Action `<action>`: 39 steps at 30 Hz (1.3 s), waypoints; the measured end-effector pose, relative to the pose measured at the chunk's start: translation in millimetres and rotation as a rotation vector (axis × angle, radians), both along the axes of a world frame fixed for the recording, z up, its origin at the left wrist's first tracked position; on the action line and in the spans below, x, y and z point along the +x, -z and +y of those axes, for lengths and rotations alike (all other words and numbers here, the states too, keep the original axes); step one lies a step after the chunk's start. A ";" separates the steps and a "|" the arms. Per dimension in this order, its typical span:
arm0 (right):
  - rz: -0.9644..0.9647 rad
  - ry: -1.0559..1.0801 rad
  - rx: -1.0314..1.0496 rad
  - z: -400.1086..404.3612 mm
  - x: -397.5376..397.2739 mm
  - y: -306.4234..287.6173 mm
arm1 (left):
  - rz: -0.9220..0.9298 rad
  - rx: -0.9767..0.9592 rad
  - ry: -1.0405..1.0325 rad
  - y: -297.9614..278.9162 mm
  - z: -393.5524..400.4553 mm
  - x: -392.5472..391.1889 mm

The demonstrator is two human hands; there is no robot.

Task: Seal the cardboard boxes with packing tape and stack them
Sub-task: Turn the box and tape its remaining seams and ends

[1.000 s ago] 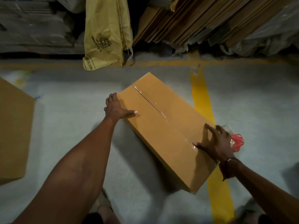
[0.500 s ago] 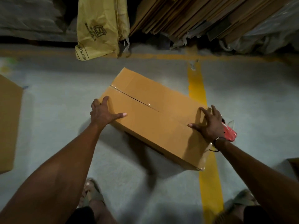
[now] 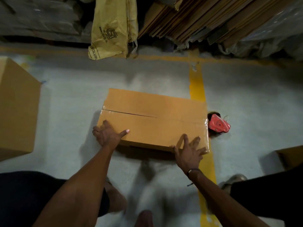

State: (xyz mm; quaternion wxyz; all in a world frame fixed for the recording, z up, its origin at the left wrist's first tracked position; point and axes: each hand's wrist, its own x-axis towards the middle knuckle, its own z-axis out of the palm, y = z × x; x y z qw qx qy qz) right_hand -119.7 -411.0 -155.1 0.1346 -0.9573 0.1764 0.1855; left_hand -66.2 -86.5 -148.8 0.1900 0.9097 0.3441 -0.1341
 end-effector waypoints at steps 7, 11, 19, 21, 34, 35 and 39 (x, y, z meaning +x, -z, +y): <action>0.082 -0.136 0.010 -8.4 5.9 7.0 | 0.088 -0.011 -0.094 -17.9 -22.1 -66.5; 0.040 -0.137 0.093 -31.0 5.5 2.6 | 0.161 -0.024 -0.103 -19.2 -29.4 -92.2; -0.172 0.428 0.458 -23.8 -40.4 0.5 | 0.288 -0.131 -0.092 -26.2 -58.4 -139.7; -0.114 0.471 0.575 -14.9 -53.5 3.7 | 0.328 -0.171 -0.089 -27.9 -68.4 -151.3; 0.036 0.505 0.865 -9.6 -71.4 10.5 | 0.253 -0.366 -0.021 -9.4 -113.9 -175.0; 0.026 0.505 0.856 -14.7 -62.6 6.2 | 0.263 -0.425 -0.028 -1.4 -121.4 -173.1; -0.096 0.397 0.667 -36.2 -24.5 -11.8 | 0.303 -0.680 -0.075 9.9 -159.5 -154.5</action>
